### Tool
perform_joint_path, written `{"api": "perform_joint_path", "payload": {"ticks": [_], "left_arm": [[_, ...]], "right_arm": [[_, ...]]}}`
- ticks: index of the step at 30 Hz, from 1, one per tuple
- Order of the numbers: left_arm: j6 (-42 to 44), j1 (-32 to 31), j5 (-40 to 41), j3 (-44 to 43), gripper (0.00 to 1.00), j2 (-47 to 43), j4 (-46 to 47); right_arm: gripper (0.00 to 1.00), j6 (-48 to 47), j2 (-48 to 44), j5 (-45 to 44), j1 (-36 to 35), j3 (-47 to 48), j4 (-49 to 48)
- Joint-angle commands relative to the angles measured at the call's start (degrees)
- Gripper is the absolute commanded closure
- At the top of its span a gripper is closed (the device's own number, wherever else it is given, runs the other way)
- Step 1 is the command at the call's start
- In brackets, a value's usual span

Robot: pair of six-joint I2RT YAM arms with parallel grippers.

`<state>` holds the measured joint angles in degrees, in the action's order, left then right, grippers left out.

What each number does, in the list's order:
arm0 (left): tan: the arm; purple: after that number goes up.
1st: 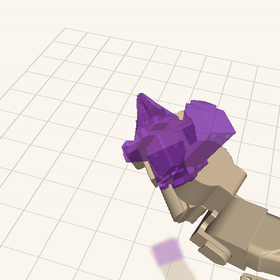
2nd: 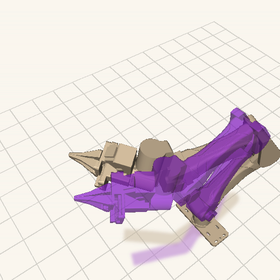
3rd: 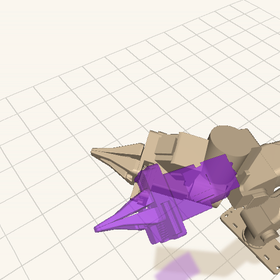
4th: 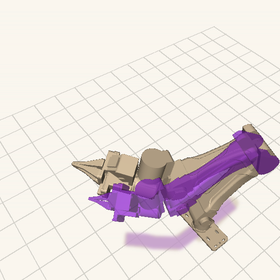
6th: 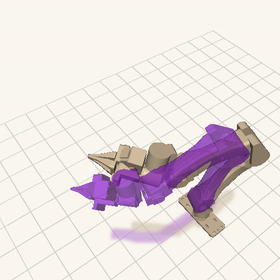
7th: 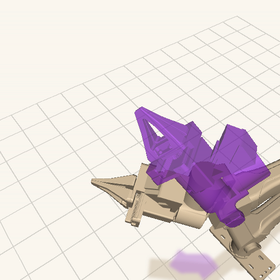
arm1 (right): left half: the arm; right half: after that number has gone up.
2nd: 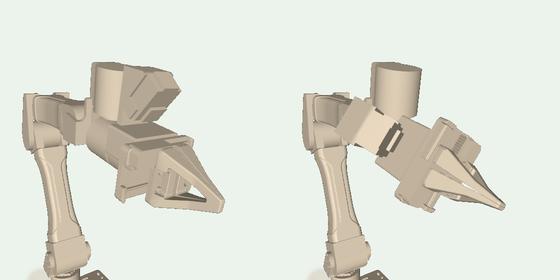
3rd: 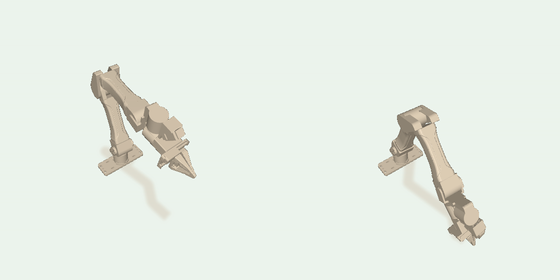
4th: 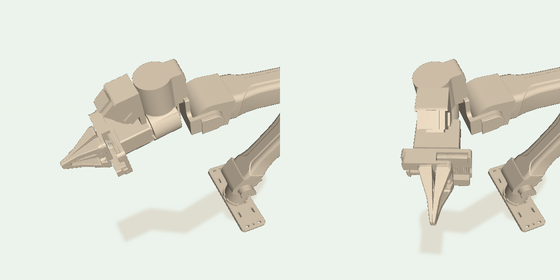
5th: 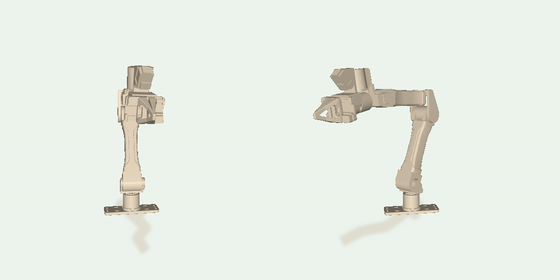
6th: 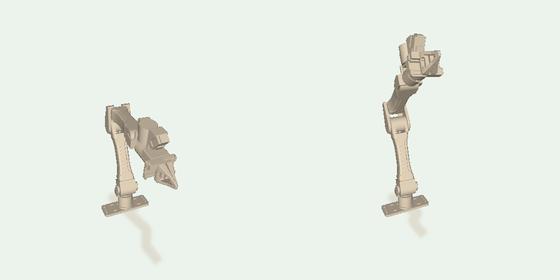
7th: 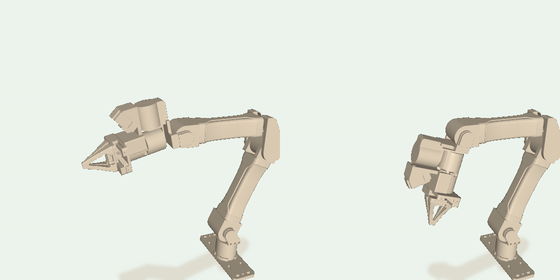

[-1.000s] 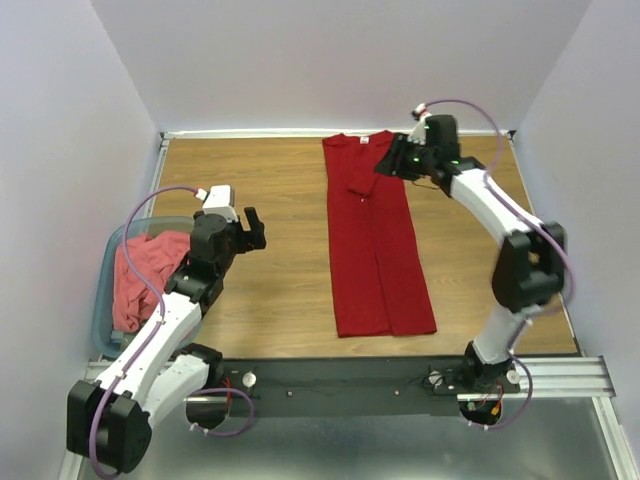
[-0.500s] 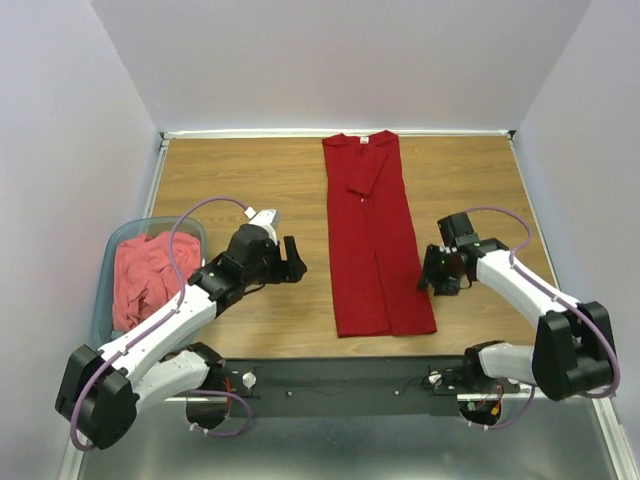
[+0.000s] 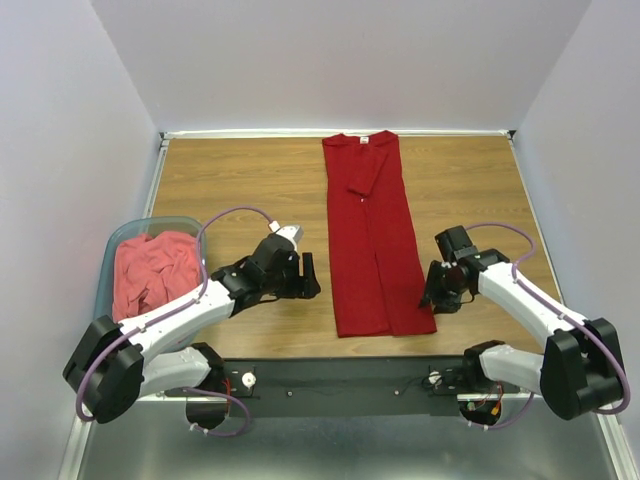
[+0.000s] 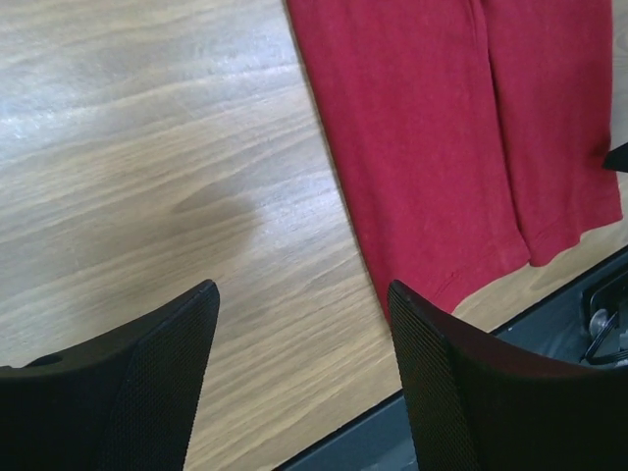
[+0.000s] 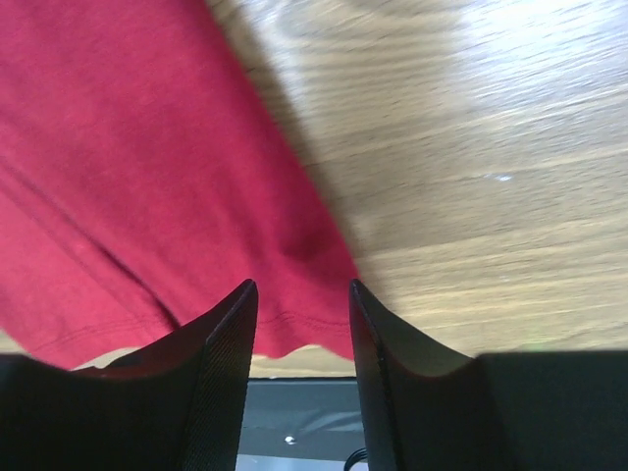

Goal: Fold and stack the t-shirts
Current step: Fold the tshirt

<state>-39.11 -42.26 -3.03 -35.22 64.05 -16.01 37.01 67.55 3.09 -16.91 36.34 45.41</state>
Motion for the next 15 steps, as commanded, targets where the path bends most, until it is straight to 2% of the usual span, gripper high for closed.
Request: {"api": "perform_joint_path", "payload": {"ticks": [1,3,8,15], "left_arm": [[-0.26,-1.77,1.09,-1.69,0.27,0.81,0.01],[-0.17,-2.21,1.27,-1.87,0.30,0.81,-0.07],[-0.70,-2.83,1.80,-1.17,0.33,-0.15,-0.42],[-0.88,-3.18,2.06,-0.90,0.34,-1.21,-1.48]], "right_arm": [[0.52,3.85,-1.98,0.16,-1.90,-0.39,-0.32],[0.53,4.55,-0.41,0.25,-3.21,-0.92,-0.50],[0.55,10.26,-0.49,-2.83,-11.73,1.45,-1.37],[0.62,11.67,6.01,-2.22,-14.82,-0.83,-6.64]]}}
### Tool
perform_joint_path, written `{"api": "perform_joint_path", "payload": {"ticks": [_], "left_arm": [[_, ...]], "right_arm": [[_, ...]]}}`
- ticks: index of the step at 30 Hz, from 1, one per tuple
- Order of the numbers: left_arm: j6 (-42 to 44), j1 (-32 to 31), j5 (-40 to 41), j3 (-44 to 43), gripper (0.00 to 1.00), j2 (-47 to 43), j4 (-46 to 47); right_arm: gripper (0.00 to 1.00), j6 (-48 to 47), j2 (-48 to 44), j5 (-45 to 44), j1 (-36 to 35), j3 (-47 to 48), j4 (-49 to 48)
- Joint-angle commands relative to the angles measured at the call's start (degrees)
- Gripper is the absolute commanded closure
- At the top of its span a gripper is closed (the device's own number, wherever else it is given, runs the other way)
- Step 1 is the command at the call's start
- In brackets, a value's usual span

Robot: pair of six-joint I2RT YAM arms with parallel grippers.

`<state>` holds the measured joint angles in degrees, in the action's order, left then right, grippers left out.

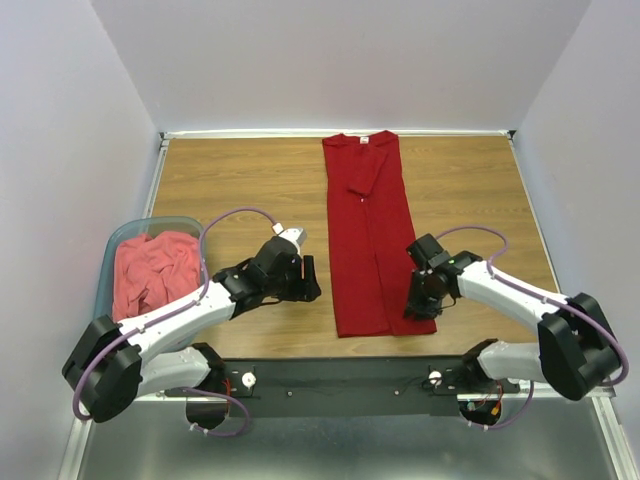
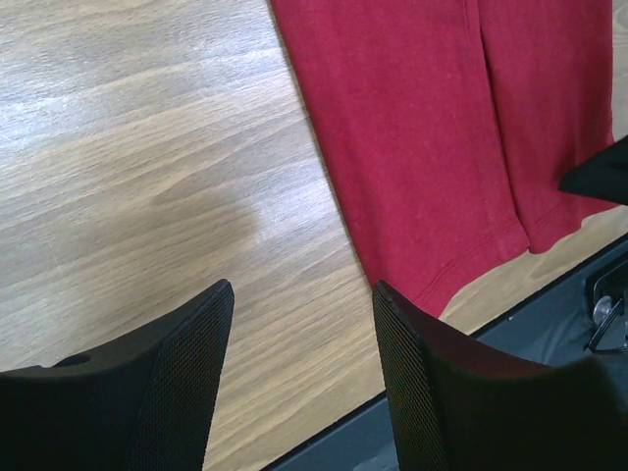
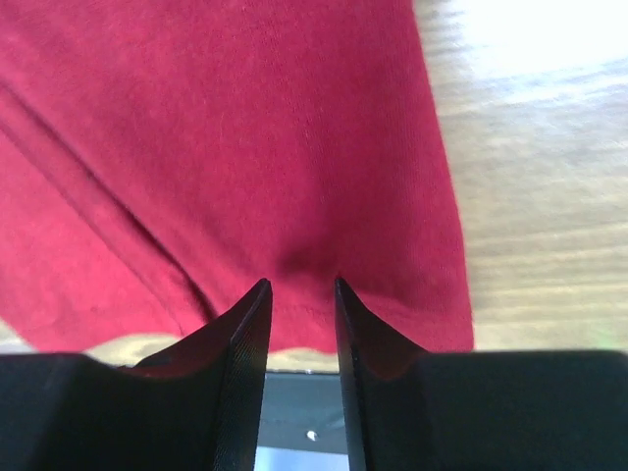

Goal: Fold and stack the t-shirts
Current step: Fold the tshirt

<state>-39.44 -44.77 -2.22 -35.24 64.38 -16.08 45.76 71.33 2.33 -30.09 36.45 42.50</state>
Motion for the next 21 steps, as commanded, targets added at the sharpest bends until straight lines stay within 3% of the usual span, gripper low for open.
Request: {"api": "perform_joint_path", "payload": {"ticks": [1,14,19,21], "left_arm": [[-0.64,-0.67,1.60,-0.97,0.34,-1.97,-1.68],[-1.96,-1.02,5.12,-0.70,0.33,-5.66,-6.15],[-1.60,-0.93,6.61,-0.70,0.32,-6.37,-9.15],[-1.60,-0.93,7.05,-0.35,0.31,-6.46,-9.94]], "right_arm": [[0.64,3.28,3.19,-0.93,-2.69,-1.29,-4.35],[0.65,11.19,13.66,2.07,-21.92,6.61,-7.79],[0.63,13.74,10.43,-0.21,-24.58,7.50,-4.72],[0.61,15.32,6.74,-5.74,-24.49,6.54,-0.94]]}}
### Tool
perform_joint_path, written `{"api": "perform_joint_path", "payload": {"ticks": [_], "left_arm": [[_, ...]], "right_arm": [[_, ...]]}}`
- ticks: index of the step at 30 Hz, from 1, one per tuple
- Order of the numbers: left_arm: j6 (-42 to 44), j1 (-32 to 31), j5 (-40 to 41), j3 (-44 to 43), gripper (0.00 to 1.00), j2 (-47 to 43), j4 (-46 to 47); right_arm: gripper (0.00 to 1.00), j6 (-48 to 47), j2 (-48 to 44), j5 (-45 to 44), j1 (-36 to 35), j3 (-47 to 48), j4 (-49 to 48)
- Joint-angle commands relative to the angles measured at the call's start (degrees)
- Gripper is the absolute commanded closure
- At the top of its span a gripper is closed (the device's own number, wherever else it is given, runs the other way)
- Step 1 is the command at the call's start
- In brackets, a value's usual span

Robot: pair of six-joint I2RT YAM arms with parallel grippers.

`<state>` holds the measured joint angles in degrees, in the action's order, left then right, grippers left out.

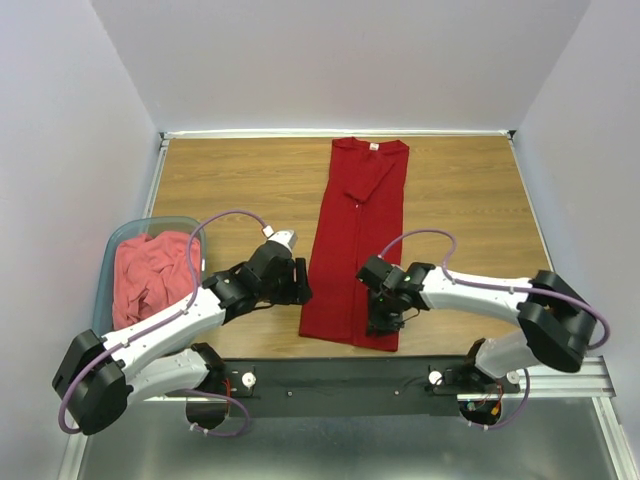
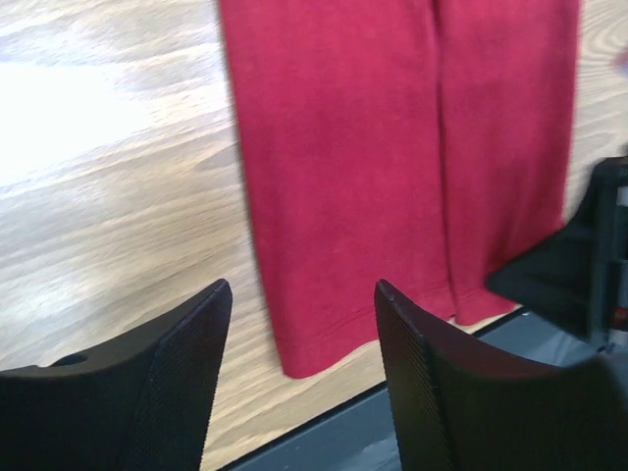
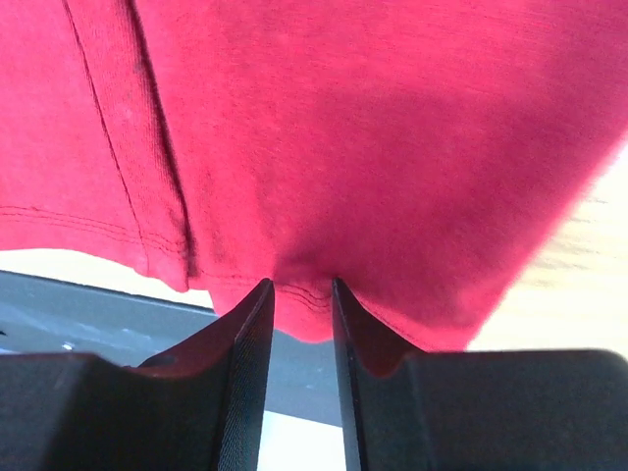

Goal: Fold and stack the t-shirts
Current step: Fold the tshirt

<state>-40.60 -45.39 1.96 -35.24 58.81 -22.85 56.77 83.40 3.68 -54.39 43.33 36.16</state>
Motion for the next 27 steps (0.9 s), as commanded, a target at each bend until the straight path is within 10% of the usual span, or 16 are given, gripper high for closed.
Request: {"api": "perform_joint_path", "payload": {"ticks": [1,21,27], "left_arm": [[-0.45,-0.40,2.96,-0.26,0.31,-0.97,-3.25],[-0.88,-4.88,3.05,-2.46,0.26,7.81,-3.16],[-1.41,-6.82,2.79,-2.99,0.26,10.19,-4.22]], "right_arm": [[0.60,4.83,-5.35,-8.59,-0.19,-0.70,6.89],[0.57,5.46,-7.37,-6.07,1.30,-12.12,3.48],[0.79,4.58,-7.10,-4.30,1.30,-12.92,2.16]]}}
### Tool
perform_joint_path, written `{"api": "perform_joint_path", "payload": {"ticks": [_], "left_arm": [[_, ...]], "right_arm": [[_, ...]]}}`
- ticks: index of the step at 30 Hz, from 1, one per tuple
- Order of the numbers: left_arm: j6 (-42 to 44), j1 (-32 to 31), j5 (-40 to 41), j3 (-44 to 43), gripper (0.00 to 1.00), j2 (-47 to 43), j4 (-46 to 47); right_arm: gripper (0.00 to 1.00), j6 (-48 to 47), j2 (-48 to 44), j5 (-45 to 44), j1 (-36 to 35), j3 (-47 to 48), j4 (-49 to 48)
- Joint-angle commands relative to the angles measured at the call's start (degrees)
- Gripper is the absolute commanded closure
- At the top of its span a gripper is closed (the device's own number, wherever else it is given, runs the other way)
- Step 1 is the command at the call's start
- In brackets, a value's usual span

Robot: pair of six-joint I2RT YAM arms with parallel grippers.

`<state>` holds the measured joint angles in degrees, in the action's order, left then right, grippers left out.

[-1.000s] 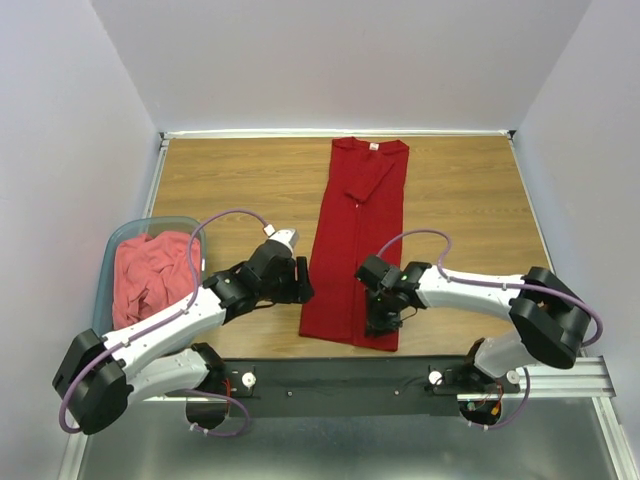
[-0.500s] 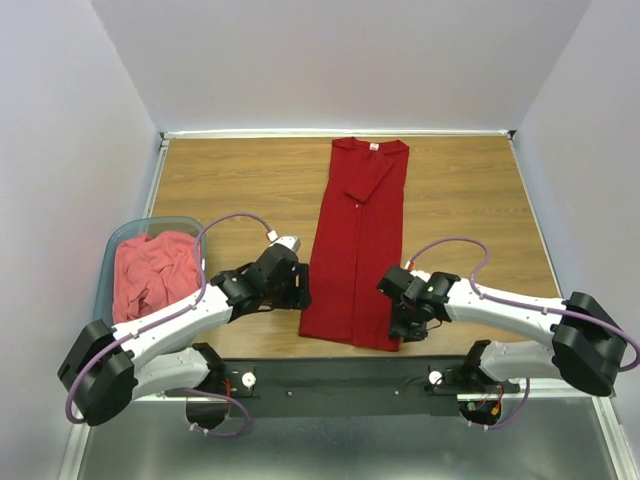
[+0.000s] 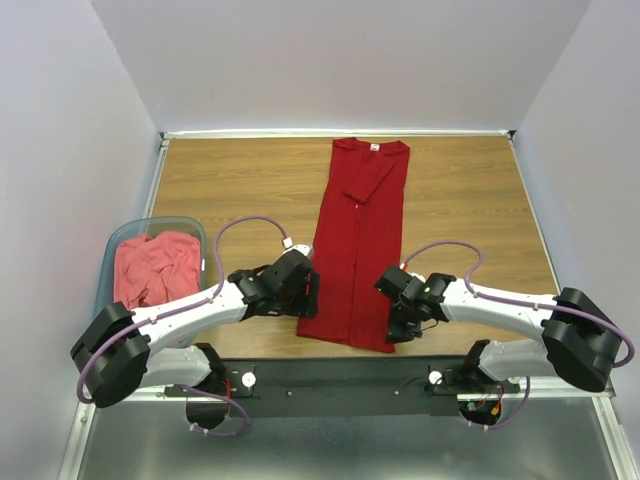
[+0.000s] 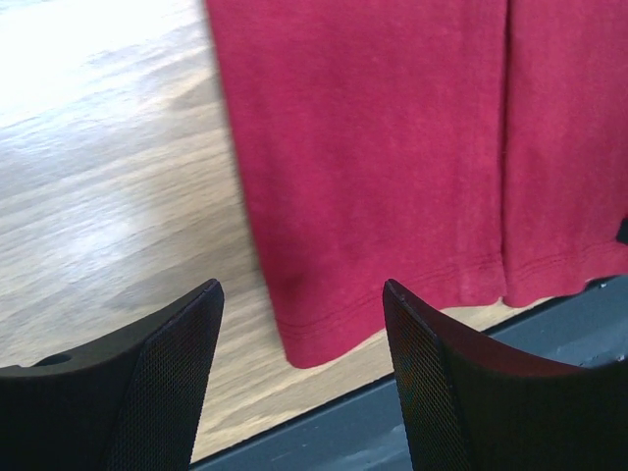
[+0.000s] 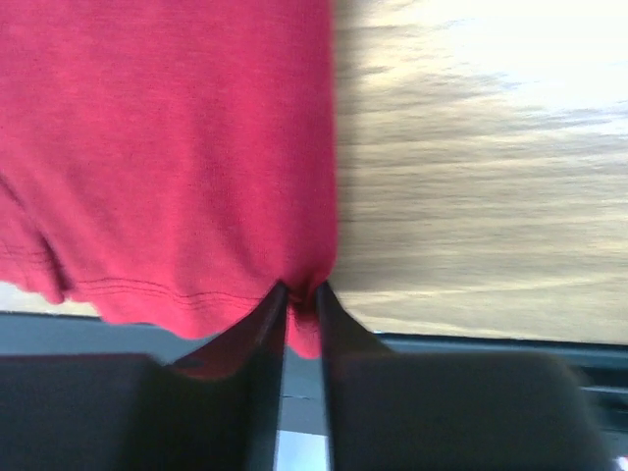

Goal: Fold and stack the t-shirts
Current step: Fold the tshirt

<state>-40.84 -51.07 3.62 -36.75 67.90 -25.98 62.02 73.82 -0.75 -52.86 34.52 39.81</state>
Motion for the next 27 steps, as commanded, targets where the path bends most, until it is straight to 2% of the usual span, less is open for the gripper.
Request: {"api": "perform_joint_path", "payload": {"ticks": [1,4,5,8,15,27], "left_arm": [[-1.43,-1.57,1.13,-1.48,0.27,1.62,-1.27],[-1.70,-2.10,1.48,-1.48,0.27,2.50,-2.41],[-2.05,-2.37,1.74,-1.65,0.28,3.20,-3.28],[-2.49,-2.89,2.01,-2.09,0.31,4.34,-4.34],[-3.89,-5.09,2.62,-4.02,0.47,8.12,-7.50],[-6.79,-8.87,5.61,-6.40,0.50,13.92,-11.46]], "right_arm": [[0.82,-0.76,2.21,0.40,-0.31,-4.37,-1.58],[0.99,-0.76,0.98,0.49,-0.23,-4.55,-1.32],[0.99,-0.76,0.63,0.49,-0.22,-4.64,-1.40],[0.99,-0.85,-0.08,0.23,-0.22,-4.73,-1.40],[0.99,-1.73,-0.26,-0.12,-0.31,-4.46,-1.40],[0.99,-3.04,-0.52,-0.30,-0.22,-4.29,-1.58]]}}
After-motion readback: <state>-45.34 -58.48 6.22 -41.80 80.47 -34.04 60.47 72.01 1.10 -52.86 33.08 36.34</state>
